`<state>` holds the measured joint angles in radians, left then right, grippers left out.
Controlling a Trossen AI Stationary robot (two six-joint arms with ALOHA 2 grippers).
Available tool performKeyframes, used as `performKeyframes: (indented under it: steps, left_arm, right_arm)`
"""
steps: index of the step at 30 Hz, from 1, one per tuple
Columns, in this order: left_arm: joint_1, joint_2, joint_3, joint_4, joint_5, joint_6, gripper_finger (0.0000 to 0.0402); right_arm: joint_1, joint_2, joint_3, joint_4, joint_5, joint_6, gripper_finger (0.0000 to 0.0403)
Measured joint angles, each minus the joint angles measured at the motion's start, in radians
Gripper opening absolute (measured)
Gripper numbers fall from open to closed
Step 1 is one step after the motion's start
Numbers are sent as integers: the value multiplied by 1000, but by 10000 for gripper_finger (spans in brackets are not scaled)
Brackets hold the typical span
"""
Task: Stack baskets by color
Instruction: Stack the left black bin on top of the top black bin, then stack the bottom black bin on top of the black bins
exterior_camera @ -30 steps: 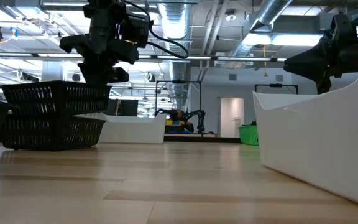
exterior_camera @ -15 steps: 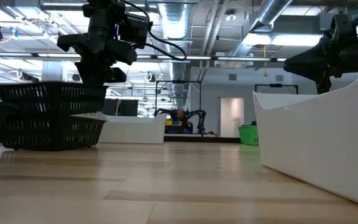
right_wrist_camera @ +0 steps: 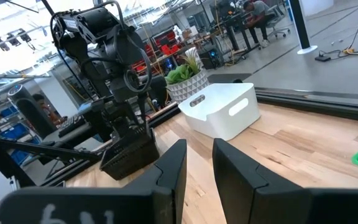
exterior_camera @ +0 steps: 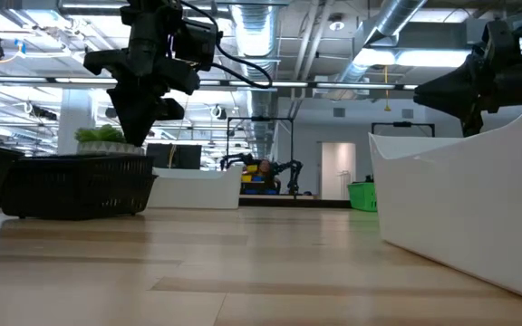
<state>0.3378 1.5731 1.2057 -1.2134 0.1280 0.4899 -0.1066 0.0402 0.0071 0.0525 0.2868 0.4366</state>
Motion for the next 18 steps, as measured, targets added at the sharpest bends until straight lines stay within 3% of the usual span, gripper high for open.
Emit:
performKeyframes:
  steps: [7, 11, 15, 18]
  left_arm:
    - [0, 0, 0, 10, -63, -6, 96]
    - [-4, -5, 0, -3, 113, -56, 110]
    - [-53, -34, 0, -27, 295, -246, 112]
    - [-156, -71, 0, -35, 335, -387, 112]
  right_arm:
    - [0, 0, 0, 0, 0, 0, 104]
    - [0, 0, 0, 0, 0, 0, 104]
    - [0, 0, 0, 0, 0, 0, 104]
    - [0, 0, 0, 0, 0, 0, 104]
